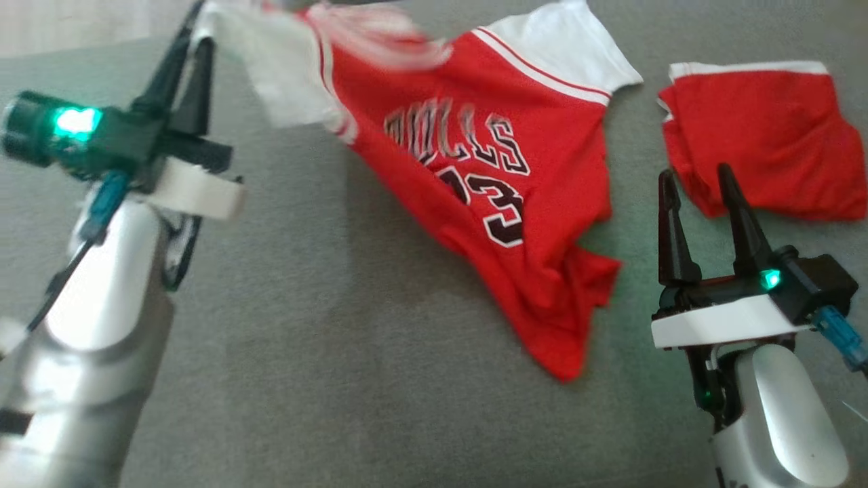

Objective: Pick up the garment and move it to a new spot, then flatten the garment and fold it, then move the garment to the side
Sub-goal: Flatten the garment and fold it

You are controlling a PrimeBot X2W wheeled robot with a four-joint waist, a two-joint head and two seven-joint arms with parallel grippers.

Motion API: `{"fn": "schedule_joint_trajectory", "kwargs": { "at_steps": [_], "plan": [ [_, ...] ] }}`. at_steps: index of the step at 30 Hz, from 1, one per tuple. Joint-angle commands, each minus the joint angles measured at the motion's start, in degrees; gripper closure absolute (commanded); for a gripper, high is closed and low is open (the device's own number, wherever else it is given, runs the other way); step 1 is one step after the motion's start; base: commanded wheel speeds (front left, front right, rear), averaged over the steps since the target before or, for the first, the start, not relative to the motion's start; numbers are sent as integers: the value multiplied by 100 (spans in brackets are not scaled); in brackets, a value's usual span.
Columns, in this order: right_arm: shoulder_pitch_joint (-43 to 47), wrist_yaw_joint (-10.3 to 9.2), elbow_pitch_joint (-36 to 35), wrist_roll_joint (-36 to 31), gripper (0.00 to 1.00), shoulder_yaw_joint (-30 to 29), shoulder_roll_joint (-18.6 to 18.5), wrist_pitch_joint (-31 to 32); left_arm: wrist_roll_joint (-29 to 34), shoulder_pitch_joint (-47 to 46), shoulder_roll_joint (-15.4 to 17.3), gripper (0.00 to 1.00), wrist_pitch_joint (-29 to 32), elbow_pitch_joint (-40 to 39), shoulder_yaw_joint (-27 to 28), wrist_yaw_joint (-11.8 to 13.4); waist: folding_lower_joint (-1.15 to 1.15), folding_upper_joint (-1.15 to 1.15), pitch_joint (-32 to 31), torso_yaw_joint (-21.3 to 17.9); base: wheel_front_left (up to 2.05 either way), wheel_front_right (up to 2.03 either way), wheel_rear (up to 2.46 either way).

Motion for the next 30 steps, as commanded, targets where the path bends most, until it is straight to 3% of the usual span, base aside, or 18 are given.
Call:
{"fn": "schedule_joint_trajectory", "kwargs": {
  "at_steps": [1, 9, 19, 20, 21, 25, 30],
  "plan": [
    [-85, -4, -162, -20, 0, 133, -2, -25, 42, 41, 324, 100, -25, -320, 307, 72, 1, 0, -103, 136, 0, 0, 0],
    [-35, -4, -149, -52, 0, 175, -2, 87, 134, 775, 720, 100, -26, -1146, 624, 176, 1, 0, -314, 508, 0, 0, 0],
    [125, -4, -138, -65, 0, 220, -2, 245, -32, 1820, 923, 98, 121, -740, 725, 140, 1, 0, -561, 910, 0, 0, 0],
    [140, -4, -133, -64, 0, 226, -2, 260, -52, 1907, 917, 29, 209, -630, 704, 141, 1, 0, -587, 941, 0, 0, 0],
    [155, -4, -127, -62, 0, 237, -2, 273, -54, 1981, 911, 0, 282, -547, 673, 146, 1, 0, -613, 967, 0, 0, 0],
    [205, -4, -117, -49, 0, 268, -2, 306, -128, 2123, 795, 0, 262, -491, 765, 390, 1, 0, -705, 1038, 0, 0, 0],
    [292, -4, -133, -11, 0, 269, -2, 277, -366, 2308, 439, 0, 22, -1086, 936, 590, 1, 0, -835, 1069, 0, 0, 0]
  ]
}}
